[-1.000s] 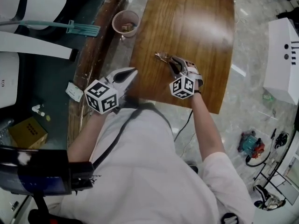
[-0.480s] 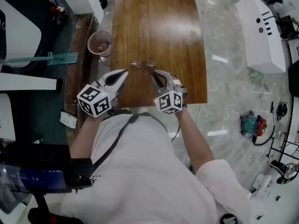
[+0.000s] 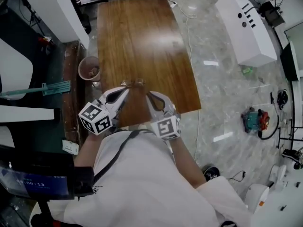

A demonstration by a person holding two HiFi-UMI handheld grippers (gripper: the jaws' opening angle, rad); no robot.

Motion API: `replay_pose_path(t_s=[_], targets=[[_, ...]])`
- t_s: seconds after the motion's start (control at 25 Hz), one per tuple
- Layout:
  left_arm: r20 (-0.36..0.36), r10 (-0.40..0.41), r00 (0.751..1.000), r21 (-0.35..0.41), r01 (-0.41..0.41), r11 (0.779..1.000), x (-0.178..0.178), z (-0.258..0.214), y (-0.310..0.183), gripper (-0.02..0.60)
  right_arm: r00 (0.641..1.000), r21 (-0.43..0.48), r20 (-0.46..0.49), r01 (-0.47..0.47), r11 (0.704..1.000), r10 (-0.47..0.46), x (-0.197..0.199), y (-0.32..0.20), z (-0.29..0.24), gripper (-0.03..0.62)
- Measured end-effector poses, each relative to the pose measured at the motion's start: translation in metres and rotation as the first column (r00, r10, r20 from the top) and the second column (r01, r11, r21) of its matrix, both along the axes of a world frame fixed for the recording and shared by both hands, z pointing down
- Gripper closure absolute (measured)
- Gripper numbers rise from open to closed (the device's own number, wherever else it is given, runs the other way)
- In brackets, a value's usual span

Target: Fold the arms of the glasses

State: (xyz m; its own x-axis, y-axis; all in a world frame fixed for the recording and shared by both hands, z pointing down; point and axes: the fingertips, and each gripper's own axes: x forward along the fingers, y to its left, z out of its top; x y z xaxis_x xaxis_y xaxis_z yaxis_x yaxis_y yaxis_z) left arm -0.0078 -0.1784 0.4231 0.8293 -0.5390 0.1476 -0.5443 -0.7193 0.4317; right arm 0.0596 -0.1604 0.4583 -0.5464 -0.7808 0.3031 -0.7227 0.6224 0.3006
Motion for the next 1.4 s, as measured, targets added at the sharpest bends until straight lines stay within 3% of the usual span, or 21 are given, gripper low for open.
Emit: replay_pose_path(t_s=[0.24,0.56,1.0,1.4], targets=[[0.020,0.042,0.999,0.029,-0.042,0.999,0.013,-0.014,0.012,0.575,0.988,-0.024,0.141,-0.054,0.998,0.056,0.011,0.016,-0.030,0.574],[0.063,0.024,0.998,0.128,-0.032,0.991,0.015,-0.045,0.023,0.575,0.929,-0.049,0.356,-0.088,0.995,0.099,0.021,0.021,-0.074,0.585],[0.080,-0.047,0.996,0.131,0.037,0.991,-0.016,-0.034,0.024,0.575,0.908,-0.089,0.410,-0.053,0.995,0.085,0.010,0.011,-0.070,0.585],[0.072,-0.050,0.996,0.130,0.040,0.991,-0.014,-0.034,0.022,0.575,0.911,-0.120,0.401,-0.051,0.991,0.096,0.014,0.009,-0.058,0.586]])
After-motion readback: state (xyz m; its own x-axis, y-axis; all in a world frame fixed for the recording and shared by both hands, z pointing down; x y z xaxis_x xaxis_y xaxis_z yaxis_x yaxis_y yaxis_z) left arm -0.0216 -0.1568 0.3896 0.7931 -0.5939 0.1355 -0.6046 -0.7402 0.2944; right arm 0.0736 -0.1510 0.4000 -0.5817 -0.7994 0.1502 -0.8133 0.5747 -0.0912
